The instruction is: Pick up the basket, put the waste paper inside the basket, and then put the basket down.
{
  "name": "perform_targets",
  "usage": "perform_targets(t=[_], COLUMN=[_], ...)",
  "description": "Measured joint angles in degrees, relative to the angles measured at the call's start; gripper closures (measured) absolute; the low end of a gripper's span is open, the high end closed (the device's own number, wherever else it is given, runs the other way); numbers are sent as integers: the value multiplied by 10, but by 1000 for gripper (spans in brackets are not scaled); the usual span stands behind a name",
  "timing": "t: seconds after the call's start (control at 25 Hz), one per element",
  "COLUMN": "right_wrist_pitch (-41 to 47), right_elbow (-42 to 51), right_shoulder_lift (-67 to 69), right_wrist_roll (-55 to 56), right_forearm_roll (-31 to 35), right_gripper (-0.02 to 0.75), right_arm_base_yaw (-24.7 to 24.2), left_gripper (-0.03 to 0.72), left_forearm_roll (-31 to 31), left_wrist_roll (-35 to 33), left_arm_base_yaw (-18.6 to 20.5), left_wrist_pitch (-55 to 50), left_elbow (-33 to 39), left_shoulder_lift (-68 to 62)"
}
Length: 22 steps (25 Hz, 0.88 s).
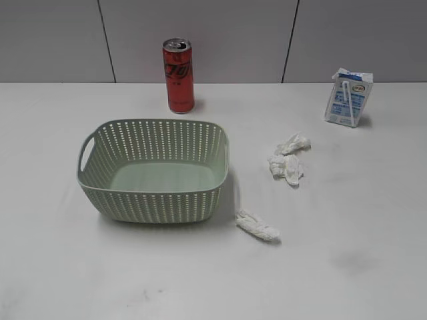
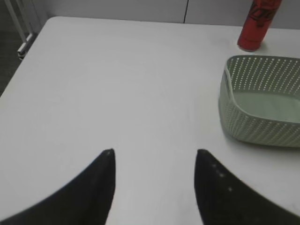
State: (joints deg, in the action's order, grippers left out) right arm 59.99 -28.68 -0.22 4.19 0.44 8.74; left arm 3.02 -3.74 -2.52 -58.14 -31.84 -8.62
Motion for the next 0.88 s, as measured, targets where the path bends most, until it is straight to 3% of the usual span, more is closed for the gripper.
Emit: perform_targets(t=[0.16,0.24,0.56,0.72,0.88], right_wrist_pitch=[0,0,0,0,0], right_elbow=[0,0,0,0,0], right_shoulder_lift=[0,0,0,0,0], right_wrist_roll=[0,0,0,0,0], right_forearm_roll=[0,0,0,0,0], right_gripper=[308,308,308,308,309], right_arm_base_yaw=[0,0,0,0,0], left_gripper=[120,86,90,109,111], left_forearm_roll=[38,63,117,112,73], left_wrist_roll=[0,0,-37,-38,6], left_arm_base_yaw=[-6,-9,-25,-83,-141], left_wrist_pitch=[61,92,117,122,115], left_elbow=[-23,-38,-175,-272,-359], left_shoulder_lift=[-132,-201,-539,-689,-825])
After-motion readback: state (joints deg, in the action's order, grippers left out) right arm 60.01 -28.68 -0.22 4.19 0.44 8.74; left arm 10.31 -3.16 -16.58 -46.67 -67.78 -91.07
